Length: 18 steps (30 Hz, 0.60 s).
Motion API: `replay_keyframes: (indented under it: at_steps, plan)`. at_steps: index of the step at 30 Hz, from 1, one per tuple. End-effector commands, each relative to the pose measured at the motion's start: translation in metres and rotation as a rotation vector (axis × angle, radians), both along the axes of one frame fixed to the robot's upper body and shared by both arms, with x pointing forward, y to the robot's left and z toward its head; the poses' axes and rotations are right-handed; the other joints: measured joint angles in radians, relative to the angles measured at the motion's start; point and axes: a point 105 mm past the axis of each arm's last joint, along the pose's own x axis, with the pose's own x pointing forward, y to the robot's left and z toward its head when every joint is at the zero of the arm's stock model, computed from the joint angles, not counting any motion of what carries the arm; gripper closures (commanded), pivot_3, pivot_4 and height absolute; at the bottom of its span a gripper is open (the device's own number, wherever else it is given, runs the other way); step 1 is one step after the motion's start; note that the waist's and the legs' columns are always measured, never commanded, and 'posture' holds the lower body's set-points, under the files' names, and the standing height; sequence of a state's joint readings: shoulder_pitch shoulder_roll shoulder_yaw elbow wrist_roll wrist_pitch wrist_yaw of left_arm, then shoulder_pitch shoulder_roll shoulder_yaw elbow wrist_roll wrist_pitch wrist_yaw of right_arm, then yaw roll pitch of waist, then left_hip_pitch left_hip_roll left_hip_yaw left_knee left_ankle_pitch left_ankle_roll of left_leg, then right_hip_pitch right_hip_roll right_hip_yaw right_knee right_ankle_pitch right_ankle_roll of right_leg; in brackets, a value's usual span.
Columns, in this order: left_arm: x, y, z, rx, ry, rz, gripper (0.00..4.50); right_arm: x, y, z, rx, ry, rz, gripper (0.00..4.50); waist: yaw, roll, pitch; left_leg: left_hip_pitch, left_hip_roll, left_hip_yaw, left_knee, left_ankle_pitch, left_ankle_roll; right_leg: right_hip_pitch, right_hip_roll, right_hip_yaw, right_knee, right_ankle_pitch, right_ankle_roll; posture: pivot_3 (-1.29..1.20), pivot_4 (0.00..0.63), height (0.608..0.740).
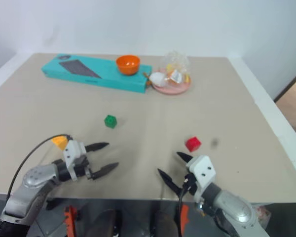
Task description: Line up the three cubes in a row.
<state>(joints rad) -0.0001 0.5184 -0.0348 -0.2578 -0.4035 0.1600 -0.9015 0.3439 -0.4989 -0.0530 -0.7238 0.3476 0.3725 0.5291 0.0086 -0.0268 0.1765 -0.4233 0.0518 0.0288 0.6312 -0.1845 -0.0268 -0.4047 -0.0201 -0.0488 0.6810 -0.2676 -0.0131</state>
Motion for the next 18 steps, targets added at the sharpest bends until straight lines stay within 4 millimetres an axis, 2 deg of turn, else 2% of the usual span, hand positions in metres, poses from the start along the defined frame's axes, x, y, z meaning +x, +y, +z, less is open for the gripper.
replay_keyframes:
  at_steps: [1, 5, 8, 11, 18]
  plan:
    - [-0.01, -0.012, 0.017, 0.007, -0.094, -0.134, 0.02, 0.001, -0.001, 0.023, 0.035, -0.106, -0.045, 0.0, 0.0, 0.0, 0.0, 0.0, 0.0, 0.0, 0.0, 0.0, 0.0, 0.0, 0.0, 0.0, 0.0, 0.0, 0.0, 0.0, 0.15, 0.74]
    - [-0.016, -0.019, 0.021, 0.033, -0.143, -0.232, 0.02, 0.009, -0.017, 0.044, 0.063, -0.196, -0.165, 0.0, 0.0, 0.0, 0.0, 0.0, 0.0, 0.0, 0.0, 0.0, 0.0, 0.0, 0.001, 0.001, 0.0, 0.0, -0.001, 0.0, 0.15, 0.74]
    - [-0.017, -0.023, 0.022, 0.038, -0.155, -0.297, 0.02, 0.022, -0.047, 0.054, 0.058, -0.249, -0.297, 0.0, 0.0, 0.0, 0.0, 0.0, -0.001, 0.001, 0.001, 0.0, 0.0, 0.0, 0.002, 0.003, 0.0, 0.002, 0.0, 0.0, 0.15, 0.74]
    - [-0.017, -0.028, 0.021, 0.052, -0.163, -0.351, 0.02, 0.029, -0.064, 0.048, 0.016, -0.23, -0.324, 0.0, 0.0, 0.0, 0.0, 0.0, -0.002, 0.001, 0.002, 0.0, 0.0, 0.0, 0.005, 0.005, 0.0, 0.002, 0.0, 0.0, 0.15, 0.74]
    - [-0.008, -0.04, 0.022, 0.058, -0.167, -0.423, 0.02, 0.043, -0.081, 0.018, 0.014, -0.13, -0.283, 0.0, -0.001, 0.0, 0.0, 0.0, -0.003, 0.002, 0.002, 0.0, 0.001, 0.0, 0.01, 0.012, 0.0, 0.002, 0.0, 0.0, 0.15, 0.74]
